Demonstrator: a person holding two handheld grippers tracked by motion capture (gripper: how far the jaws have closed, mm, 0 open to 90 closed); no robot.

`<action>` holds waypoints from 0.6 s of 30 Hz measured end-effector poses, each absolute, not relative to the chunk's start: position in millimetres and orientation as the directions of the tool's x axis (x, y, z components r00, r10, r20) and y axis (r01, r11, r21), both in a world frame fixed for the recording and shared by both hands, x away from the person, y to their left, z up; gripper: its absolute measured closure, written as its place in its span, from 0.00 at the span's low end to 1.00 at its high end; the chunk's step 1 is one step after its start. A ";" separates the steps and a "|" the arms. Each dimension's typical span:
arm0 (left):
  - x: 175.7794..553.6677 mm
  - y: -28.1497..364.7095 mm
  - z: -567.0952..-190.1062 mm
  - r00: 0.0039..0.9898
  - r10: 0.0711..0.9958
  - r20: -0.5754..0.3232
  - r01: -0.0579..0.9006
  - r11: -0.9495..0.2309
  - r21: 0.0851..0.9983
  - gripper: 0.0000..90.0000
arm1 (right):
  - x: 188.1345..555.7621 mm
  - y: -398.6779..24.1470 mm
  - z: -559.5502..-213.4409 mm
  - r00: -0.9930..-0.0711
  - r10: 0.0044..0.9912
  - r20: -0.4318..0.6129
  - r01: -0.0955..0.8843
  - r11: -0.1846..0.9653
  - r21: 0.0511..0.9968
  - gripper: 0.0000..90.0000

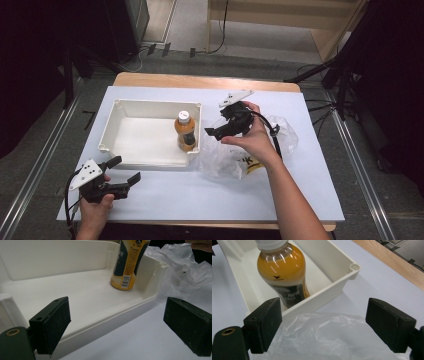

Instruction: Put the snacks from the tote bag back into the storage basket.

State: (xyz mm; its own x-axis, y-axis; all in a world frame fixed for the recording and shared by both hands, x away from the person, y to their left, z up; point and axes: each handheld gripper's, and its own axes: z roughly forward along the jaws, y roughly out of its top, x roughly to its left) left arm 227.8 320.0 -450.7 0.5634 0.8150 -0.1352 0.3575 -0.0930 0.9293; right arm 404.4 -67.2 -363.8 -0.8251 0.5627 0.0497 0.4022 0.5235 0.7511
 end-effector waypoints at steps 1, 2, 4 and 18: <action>227.7 320.0 -450.7 0.563 0.815 -0.134 0.358 -0.094 0.929 0.09 | 404.1 -68.6 -364.1 -0.825 0.563 0.049 0.401 0.521 0.753 0.15; 227.7 320.0 -450.6 0.563 0.815 -0.134 0.358 -0.095 0.929 0.09 | 403.2 -71.7 -364.7 -0.822 0.567 0.048 0.403 0.521 0.753 0.15; 227.7 320.1 -450.6 0.564 0.815 -0.132 0.358 -0.098 0.928 0.09 | 402.3 -76.0 -365.6 -0.819 0.572 0.046 0.404 0.518 0.754 0.15; 227.6 320.0 -450.7 0.560 0.817 -0.134 0.358 -0.093 0.929 0.09 | 393.2 -107.6 -374.1 -0.786 0.615 0.064 0.431 0.471 0.770 0.16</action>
